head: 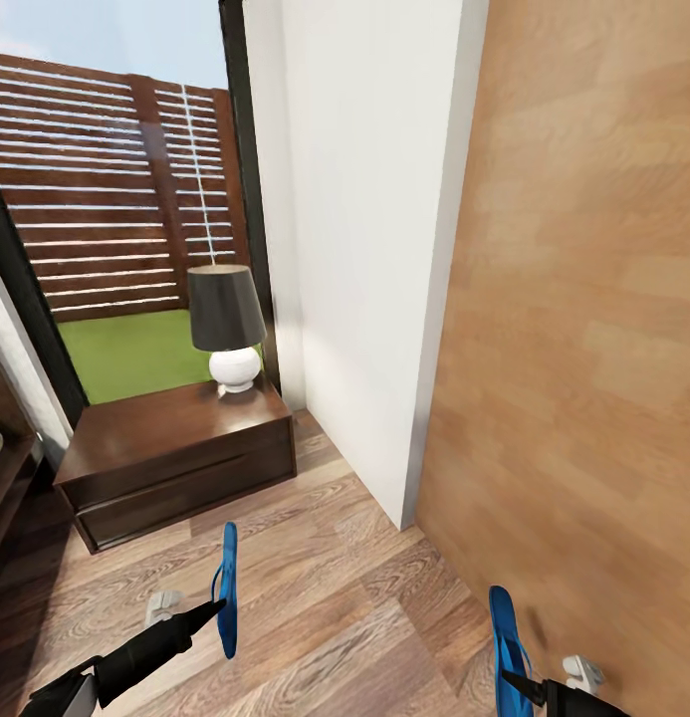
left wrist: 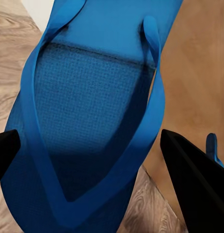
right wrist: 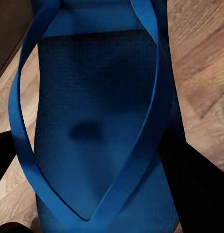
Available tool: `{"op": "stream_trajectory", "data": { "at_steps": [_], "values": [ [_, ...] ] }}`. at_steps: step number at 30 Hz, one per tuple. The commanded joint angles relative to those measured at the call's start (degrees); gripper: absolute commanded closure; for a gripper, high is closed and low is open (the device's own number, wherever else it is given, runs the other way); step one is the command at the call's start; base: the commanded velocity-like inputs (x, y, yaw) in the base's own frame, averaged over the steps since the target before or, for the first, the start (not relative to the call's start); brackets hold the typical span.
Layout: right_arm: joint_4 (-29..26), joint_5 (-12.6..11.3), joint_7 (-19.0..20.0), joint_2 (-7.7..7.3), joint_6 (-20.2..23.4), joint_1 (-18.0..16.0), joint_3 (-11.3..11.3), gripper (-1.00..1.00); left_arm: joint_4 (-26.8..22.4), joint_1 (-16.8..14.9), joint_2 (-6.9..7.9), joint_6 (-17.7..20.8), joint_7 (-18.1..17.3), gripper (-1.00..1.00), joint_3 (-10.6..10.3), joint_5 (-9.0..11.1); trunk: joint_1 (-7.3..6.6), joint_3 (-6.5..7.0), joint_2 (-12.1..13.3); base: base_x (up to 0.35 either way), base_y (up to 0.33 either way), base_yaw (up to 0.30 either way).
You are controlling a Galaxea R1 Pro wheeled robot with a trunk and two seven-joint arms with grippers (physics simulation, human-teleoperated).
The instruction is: In the bedroom, move the book from the bed onto either nightstand, and place the two sandals side by side next to the bed.
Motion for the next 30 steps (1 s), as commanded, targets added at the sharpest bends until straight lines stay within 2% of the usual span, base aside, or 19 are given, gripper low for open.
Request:
{"op": "stream_trajectory", "data": {
  "at_steps": [1, 15, 19, 20, 22, 26, 30],
  "values": [
    [0.0, -0.3, 0.1, 0.01, 0.6, 0.0, -0.1, 1.0, 0.0, 0.0, -0.01, 0.6, -0.2, 1.0, 0.1, 0.2, -0.24, 0.13, 0.4, 0.0, 0.0, 0.0],
    [0.1, -0.3, 0.1, 0.01, 0.6, 0.0, -0.1, 1.0, 0.0, 0.0, -0.07, 0.6, -0.1, 1.0, 0.0, 0.2, -3.31, 2.64, 6.0, 0.0, 0.0, 0.0],
    [2.1, -0.2, -0.1, 0.08, 0.5, 0.0, -0.1, 1.0, 1.6, 0.0, -0.21, 0.2, 3.7, 1.0, 0.0, -2.0, -4.19, 3.36, 7.6, 0.0, 0.0, 0.0],
    [3.6, -0.2, -0.1, 0.09, 0.5, 0.0, -0.1, 1.0, 2.9, 0.0, -0.3, -0.6, 5.1, 1.0, 0.0, -2.9, -4.41, 3.54, 8.0, 0.0, 0.0, 0.0],
    [6.2, -0.2, -0.1, 0.09, -1.5, 0.0, -0.1, 1.0, 6.1, 0.0, -0.38, -5.4, 7.1, 1.0, 0.0, -4.8, -4.85, 3.9, 8.8, 0.0, 0.0, 0.0],
    [8.2, -0.2, -0.1, 0.1, -5.7, 0.0, -0.1, 1.0, 11.3, 0.0, -0.44, -11.4, 8.4, 1.0, 0.1, -6.3, -5.29, 4.26, 9.6, 0.0, 0.0, 0.0],
    [8.4, -0.2, -0.1, 0.1, -6.0, 0.0, -0.1, 1.0, 11.9, 0.0, -0.48, -11.7, 8.5, 1.0, 0.1, -6.3, -5.29, 4.26, 9.6, 0.0, 0.0, 0.0]
  ]
}}
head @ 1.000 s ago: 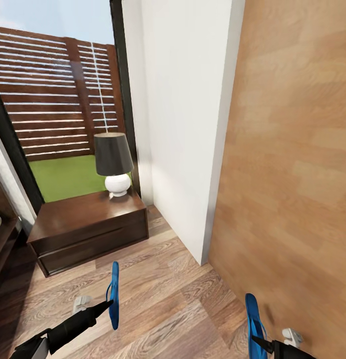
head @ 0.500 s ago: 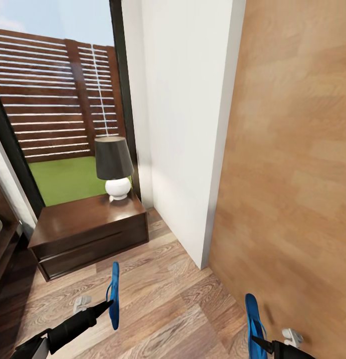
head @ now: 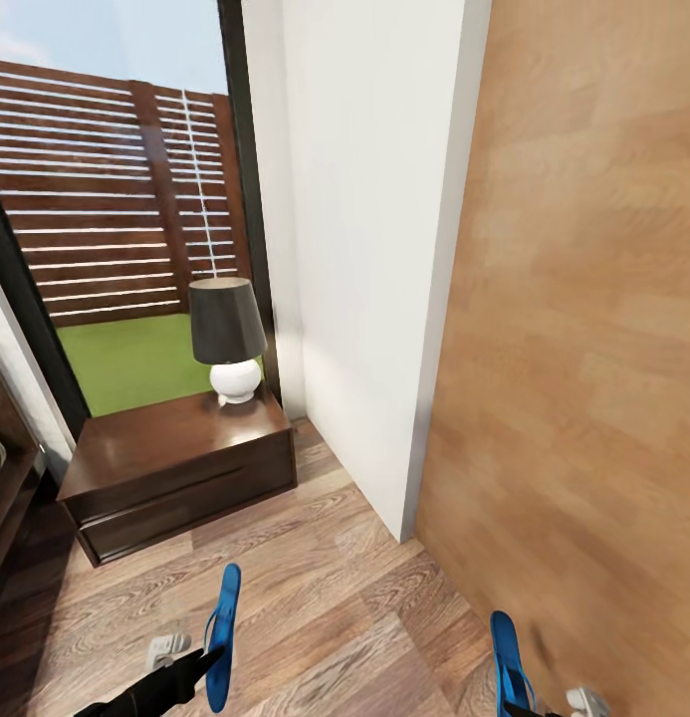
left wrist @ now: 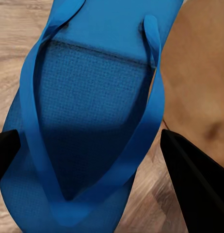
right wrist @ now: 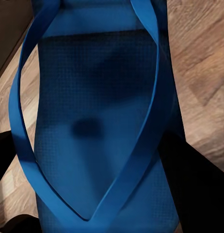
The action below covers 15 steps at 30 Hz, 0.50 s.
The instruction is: In the bedroom, move the book from the bed onto either nightstand, and place the two sandals side by side next to the bed.
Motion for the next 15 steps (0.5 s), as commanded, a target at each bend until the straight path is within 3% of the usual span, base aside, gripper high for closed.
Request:
{"op": "stream_trajectory", "data": {
  "at_steps": [1, 4, 10, 15],
  "values": [
    [0.0, -0.5, 0.1, -0.01, 0.5, 0.0, 0.0, 1.0, 0.1, 0.0, 0.0, -0.2, -0.2, 1.0, 0.0, 0.1, -0.01, -0.05, 0.0, 0.007, 0.0, 0.0],
    [0.0, -0.5, 0.1, -0.01, 0.5, 0.0, 0.0, 1.0, 0.2, 0.0, -0.01, -0.3, -0.1, 1.0, 0.0, 0.2, -0.01, -0.05, 0.0, 0.21, 0.0, 0.0],
    [0.6, -0.5, 0.1, -0.01, 0.5, 0.0, 0.0, 1.0, 0.4, 0.0, -0.04, -0.3, -0.1, 1.0, 0.0, 0.3, -0.01, -0.05, 0.0, 0.028, 0.0, 0.008],
    [0.8, -0.5, 0.1, -0.01, 0.5, 0.0, 0.0, 1.0, 0.4, 0.0, -0.04, -0.3, -0.1, 1.0, 0.0, 0.3, -0.01, -0.12, 0.0, 0.002, 0.0, 0.188]
  ]
}}
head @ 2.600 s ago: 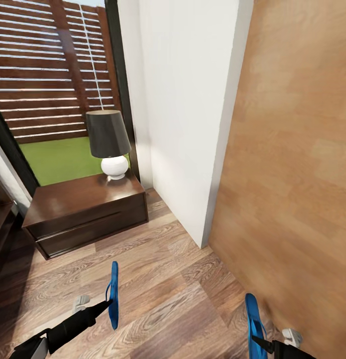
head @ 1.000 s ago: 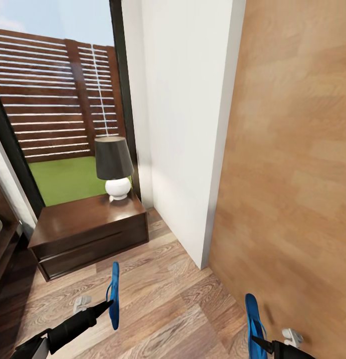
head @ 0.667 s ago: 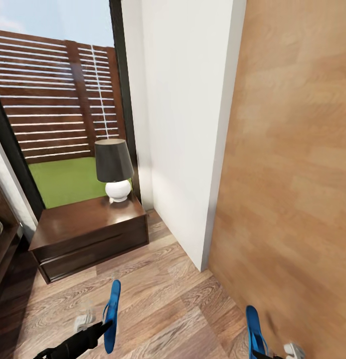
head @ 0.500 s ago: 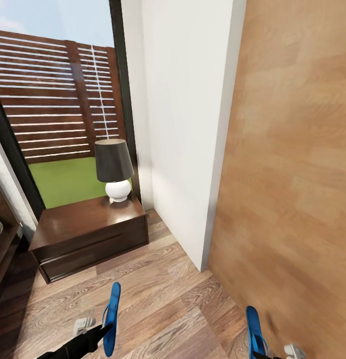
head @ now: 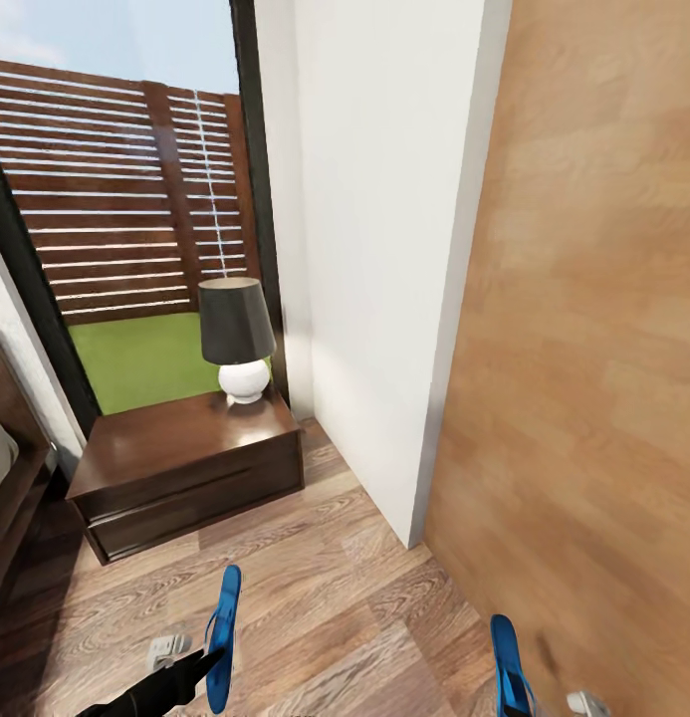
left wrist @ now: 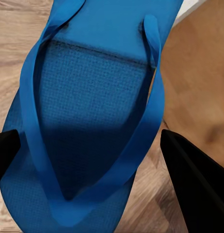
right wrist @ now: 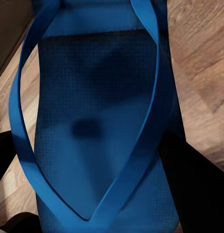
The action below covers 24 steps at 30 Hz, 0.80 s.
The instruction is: In the bedroom, move the book from the bed onto either nightstand, and place the two sandals side by side next to the bed.
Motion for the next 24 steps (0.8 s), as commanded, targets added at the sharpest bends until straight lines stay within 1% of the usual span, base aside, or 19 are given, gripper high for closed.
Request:
{"op": "stream_trajectory", "data": {
  "at_steps": [1, 6, 9, 18, 24],
  "values": [
    [0.0, -0.6, 0.1, -0.02, 0.6, 0.0, 0.1, 1.0, 0.1, -0.1, 0.01, -0.2, -0.2, 1.0, 0.0, 0.1, -0.01, -0.08, 0.0, 0.0, 0.0, 0.259],
    [0.0, -0.6, 0.1, -0.02, 0.6, 0.0, 0.1, 1.0, 0.1, -0.1, -0.26, -0.2, -0.2, 1.0, 0.0, 0.1, -0.01, -0.21, 0.0, 0.003, 0.0, 0.269],
    [0.0, -0.6, 0.1, -0.02, 0.6, 0.0, 0.1, 1.0, 0.1, -0.1, -0.39, -0.2, -0.1, 1.0, 0.0, 0.1, -0.01, -0.26, 0.0, 0.188, -0.042, 0.22],
    [0.0, -0.6, 0.1, -0.02, 0.6, 0.0, 0.1, 1.0, 0.1, -0.1, -0.43, -0.1, -0.1, 1.0, -0.1, 0.1, -0.01, -0.28, 0.0, 0.288, -0.096, 0.03],
    [0.0, -0.7, 0.1, -0.02, 0.6, 0.0, 0.1, 1.0, 0.1, -0.1, -0.36, -0.1, -0.1, 1.0, 0.0, 0.1, -0.01, -0.28, 0.0, 0.156, -0.017, 0.001]
  ]
}}
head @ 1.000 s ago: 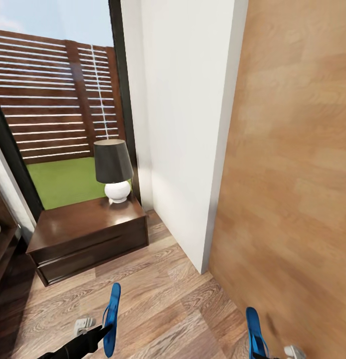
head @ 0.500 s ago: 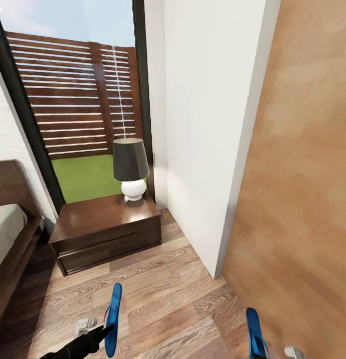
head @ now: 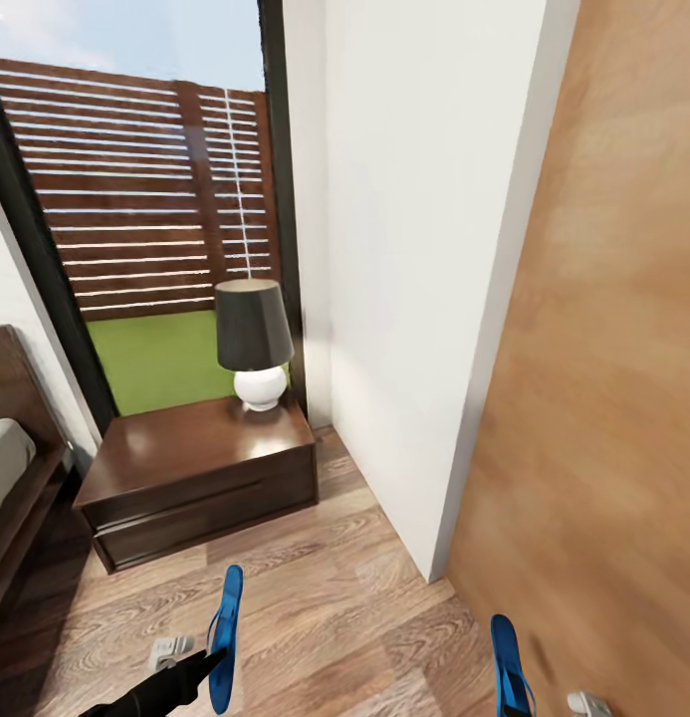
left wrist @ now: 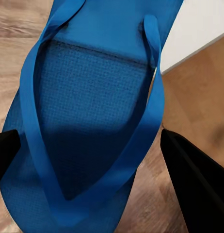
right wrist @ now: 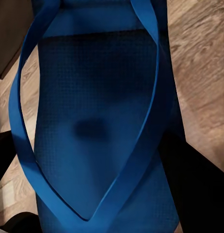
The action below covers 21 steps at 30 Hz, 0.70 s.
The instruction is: In the bedroom, move the book from the bed onto either nightstand, and place the two sandals side by side next to the bed.
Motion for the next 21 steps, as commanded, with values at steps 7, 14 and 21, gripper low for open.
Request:
{"op": "stream_trajectory", "data": {
  "at_steps": [7, 14, 21],
  "values": [
    [0.0, -0.5, 0.1, -0.02, 0.6, 0.0, 0.1, 1.0, 0.1, 0.0, 0.03, -0.2, -0.2, 1.0, 0.0, 0.1, 0.01, -0.06, 0.0, 0.298, -0.001, 0.0],
    [0.0, -0.5, 0.1, -0.02, 0.6, 0.0, 0.1, 1.0, 0.1, 0.0, -0.01, -0.2, -0.1, 1.0, 0.0, 0.1, 0.01, -0.06, 0.0, 0.089, 0.0, 0.074],
    [0.0, -0.5, 0.1, -0.02, 0.6, 0.0, 0.1, 1.0, 0.1, 0.0, -0.05, -0.3, -0.1, 1.0, 0.0, 0.1, 0.01, -0.19, 0.0, 0.006, 0.0, 0.261]
  ]
}}
